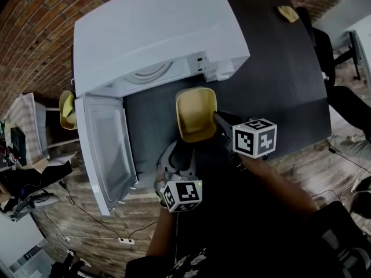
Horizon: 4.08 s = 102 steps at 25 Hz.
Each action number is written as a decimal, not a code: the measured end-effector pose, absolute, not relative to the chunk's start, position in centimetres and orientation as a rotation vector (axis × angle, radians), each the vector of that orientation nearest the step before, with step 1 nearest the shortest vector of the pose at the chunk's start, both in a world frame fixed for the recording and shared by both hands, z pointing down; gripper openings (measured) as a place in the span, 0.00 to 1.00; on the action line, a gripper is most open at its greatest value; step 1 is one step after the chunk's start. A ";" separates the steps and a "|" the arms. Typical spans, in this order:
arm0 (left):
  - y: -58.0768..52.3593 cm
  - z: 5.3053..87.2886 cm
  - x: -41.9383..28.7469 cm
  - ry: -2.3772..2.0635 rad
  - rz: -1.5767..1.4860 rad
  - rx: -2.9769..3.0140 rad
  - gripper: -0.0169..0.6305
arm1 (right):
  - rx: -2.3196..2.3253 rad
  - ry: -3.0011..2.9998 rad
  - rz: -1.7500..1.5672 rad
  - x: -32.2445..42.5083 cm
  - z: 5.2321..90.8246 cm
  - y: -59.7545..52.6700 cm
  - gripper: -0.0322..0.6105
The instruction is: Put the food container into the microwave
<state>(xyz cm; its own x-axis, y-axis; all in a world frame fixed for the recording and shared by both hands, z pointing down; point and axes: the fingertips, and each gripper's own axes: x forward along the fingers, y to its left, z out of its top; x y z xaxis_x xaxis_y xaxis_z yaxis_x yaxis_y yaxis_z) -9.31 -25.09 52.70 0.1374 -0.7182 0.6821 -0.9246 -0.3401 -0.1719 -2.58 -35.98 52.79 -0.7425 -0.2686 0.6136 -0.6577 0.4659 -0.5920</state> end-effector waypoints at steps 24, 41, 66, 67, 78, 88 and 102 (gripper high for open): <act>-26.7 52.4 -15.2 -1.581 1.504 2.368 0.32 | 0.694 -2.198 1.010 -13.3 51.8 -37.1 0.15; -28.6 56.1 -15.6 -1.171 1.760 2.394 0.11 | 0.668 -1.927 1.080 -15.5 54.7 -38.7 0.15; -31.0 54.2 -16.6 -1.093 1.896 2.480 0.05 | 0.858 -2.383 0.520 -14.2 48.8 -40.5 0.18; -31.1 54.2 -16.7 -1.095 1.909 2.479 0.05 | 0.870 -2.395 0.503 -13.8 48.4 -40.6 0.18; -33.8 54.5 -16.9 -1.110 1.931 2.470 0.05 | 0.878 -2.507 0.274 -11.2 45.3 -36.6 0.18; -38.0 54.3 -20.3 -1.205 1.856 2.382 0.05 | 0.857 -2.544 0.299 -9.2 43.6 -34.3 0.18; -43.3 54.0 -21.9 -1.393 1.812 2.382 0.05 | 0.916 -2.487 0.375 -5.9 44.6 -32.9 0.18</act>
